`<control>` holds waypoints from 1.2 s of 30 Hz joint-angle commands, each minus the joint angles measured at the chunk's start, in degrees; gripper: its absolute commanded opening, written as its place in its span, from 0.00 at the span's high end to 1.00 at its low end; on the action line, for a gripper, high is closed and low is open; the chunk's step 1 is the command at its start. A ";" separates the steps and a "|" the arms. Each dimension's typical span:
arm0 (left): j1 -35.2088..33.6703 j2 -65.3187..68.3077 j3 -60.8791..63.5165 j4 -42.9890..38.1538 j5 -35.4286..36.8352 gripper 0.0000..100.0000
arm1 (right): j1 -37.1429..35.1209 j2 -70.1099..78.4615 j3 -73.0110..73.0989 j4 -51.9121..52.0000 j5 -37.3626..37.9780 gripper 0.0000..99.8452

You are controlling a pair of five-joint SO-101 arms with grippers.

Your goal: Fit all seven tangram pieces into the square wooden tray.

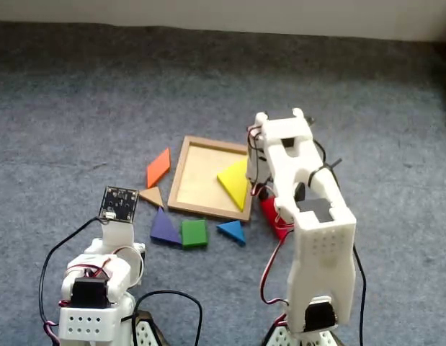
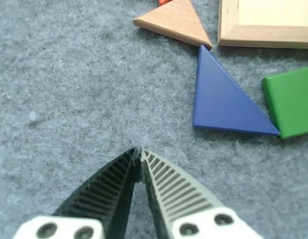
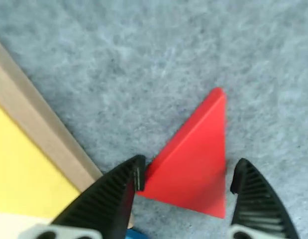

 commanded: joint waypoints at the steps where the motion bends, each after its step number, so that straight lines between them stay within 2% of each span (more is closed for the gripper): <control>1: -0.66 -1.71 1.10 0.18 0.44 0.99 | 2.68 -1.01 -2.24 1.27 3.52 0.72; 4: -0.66 -1.71 1.10 0.18 0.44 0.99 | 3.21 -1.10 -2.24 1.36 3.78 0.72; 9: -0.66 -1.71 1.10 0.18 0.44 0.99 | 1.89 -1.71 -2.24 1.36 10.64 0.72; 14: -0.66 -1.71 1.10 0.18 0.44 0.99 | 1.19 -7.69 -1.54 0.84 12.92 0.72; 16: -0.66 -1.71 1.10 0.18 0.44 0.99 | 1.27 -9.98 0.84 0.75 12.92 0.69; 19: -0.66 -1.71 1.10 0.18 0.44 0.99 | 1.10 -12.70 5.58 -2.24 12.92 0.64; 26: -0.66 -1.71 1.10 0.18 0.44 0.99 | -2.86 -16.22 13.49 -7.43 13.45 0.64; 30: -0.66 -1.71 1.10 0.18 0.44 0.99 | -2.59 -16.22 15.16 -10.86 13.54 0.64; 34: -0.66 -1.71 1.10 0.18 0.44 0.99 | -2.86 -16.22 18.15 -14.20 19.69 0.64; 36: -0.66 -1.71 1.10 0.18 0.44 0.99 | -2.86 -16.22 19.21 -15.60 20.22 0.64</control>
